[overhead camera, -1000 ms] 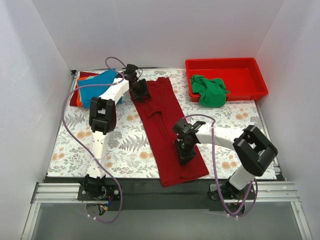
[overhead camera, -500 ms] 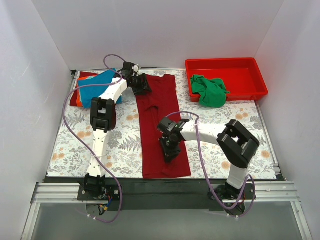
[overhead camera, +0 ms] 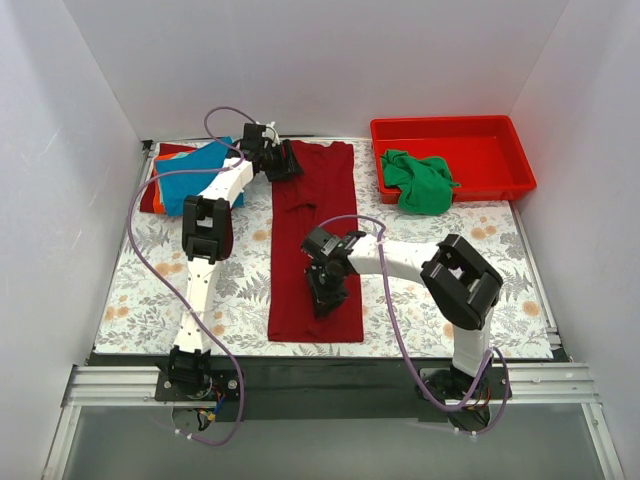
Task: Fold and stack the t-shirts
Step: Fold the tshirt
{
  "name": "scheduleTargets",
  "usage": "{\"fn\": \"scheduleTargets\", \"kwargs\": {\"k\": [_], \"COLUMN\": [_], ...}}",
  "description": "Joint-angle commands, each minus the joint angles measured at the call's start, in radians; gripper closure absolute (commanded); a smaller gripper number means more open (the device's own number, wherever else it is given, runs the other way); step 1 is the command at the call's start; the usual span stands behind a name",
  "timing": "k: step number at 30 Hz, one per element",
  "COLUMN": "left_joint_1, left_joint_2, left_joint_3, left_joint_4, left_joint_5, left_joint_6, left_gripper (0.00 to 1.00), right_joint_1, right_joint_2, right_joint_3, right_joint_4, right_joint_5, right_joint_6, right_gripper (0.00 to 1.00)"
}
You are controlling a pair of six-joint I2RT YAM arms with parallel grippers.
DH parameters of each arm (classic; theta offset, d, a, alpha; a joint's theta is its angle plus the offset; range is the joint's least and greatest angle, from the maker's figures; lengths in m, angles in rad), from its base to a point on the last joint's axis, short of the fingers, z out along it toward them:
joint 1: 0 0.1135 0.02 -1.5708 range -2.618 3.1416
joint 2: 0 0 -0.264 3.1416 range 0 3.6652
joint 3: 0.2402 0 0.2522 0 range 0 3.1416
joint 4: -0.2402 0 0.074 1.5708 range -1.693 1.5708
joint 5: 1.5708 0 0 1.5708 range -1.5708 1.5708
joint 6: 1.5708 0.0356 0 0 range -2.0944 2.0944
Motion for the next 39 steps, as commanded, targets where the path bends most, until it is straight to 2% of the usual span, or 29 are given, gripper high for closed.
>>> {"fn": "scheduleTargets", "kwargs": {"k": [1, 5, 8, 11, 18, 19, 21, 22, 26, 31, 34, 39], "left_joint_1": [0.028, 0.028, 0.028, 0.027, -0.016, -0.027, -0.051, -0.062, -0.085, -0.099, -0.102, -0.127], "left_joint_2": [0.022, -0.111, -0.225, -0.372, -0.788, -0.884, -0.975, -1.059, -1.239, -1.45, -1.562, -1.655], "left_joint_3": [0.013, 0.015, 0.001, -0.095, -0.65, -0.806, -0.942, -1.073, -1.295, -1.464, -1.562, -1.674], "left_joint_4": [-0.009, 0.003, -0.013, -0.043, -0.107, -0.109, -0.109, -0.116, -0.171, -0.314, -0.361, -0.379], "left_joint_5": [-0.079, -0.065, -0.065, -0.078, -0.204, -0.218, -0.226, -0.23, -0.271, -0.344, -0.335, -0.289], "left_joint_6": [0.014, -0.01, -0.026, -0.046, -0.049, -0.055, -0.076, -0.085, -0.139, -0.288, -0.349, -0.451], "left_gripper": [0.47, 0.45, 0.45, 0.45, 0.45, 0.45, 0.44, 0.45, 0.45, 0.45, 0.45, 0.46], "right_joint_1": [0.021, 0.037, 0.037, 0.035, 0.035, 0.035, 0.026, 0.024, 0.006, -0.014, -0.019, -0.02], "right_joint_2": [-0.032, -0.121, -0.223, -0.343, -0.463, -0.471, -0.484, -0.489, -0.495, -0.48, -0.452, -0.428], "right_joint_3": [0.066, 0.106, 0.06, -0.044, -0.271, -0.286, -0.325, -0.337, -0.353, -0.356, -0.362, -0.389], "right_joint_4": [-0.065, -0.139, -0.18, -0.205, -0.214, -0.212, -0.208, -0.205, -0.18, -0.108, -0.07, 0.013], "right_joint_5": [0.015, 0.041, 0.082, 0.131, 0.157, 0.171, 0.179, 0.183, 0.199, 0.145, 0.118, 0.081], "right_joint_6": [-0.011, -0.014, -0.005, 0.005, 0.006, 0.006, -0.005, -0.008, -0.024, -0.04, -0.04, -0.018], "right_gripper": [0.67, 0.66, 0.66, 0.63, 0.63, 0.62, 0.59, 0.58, 0.55, 0.53, 0.53, 0.53]}}
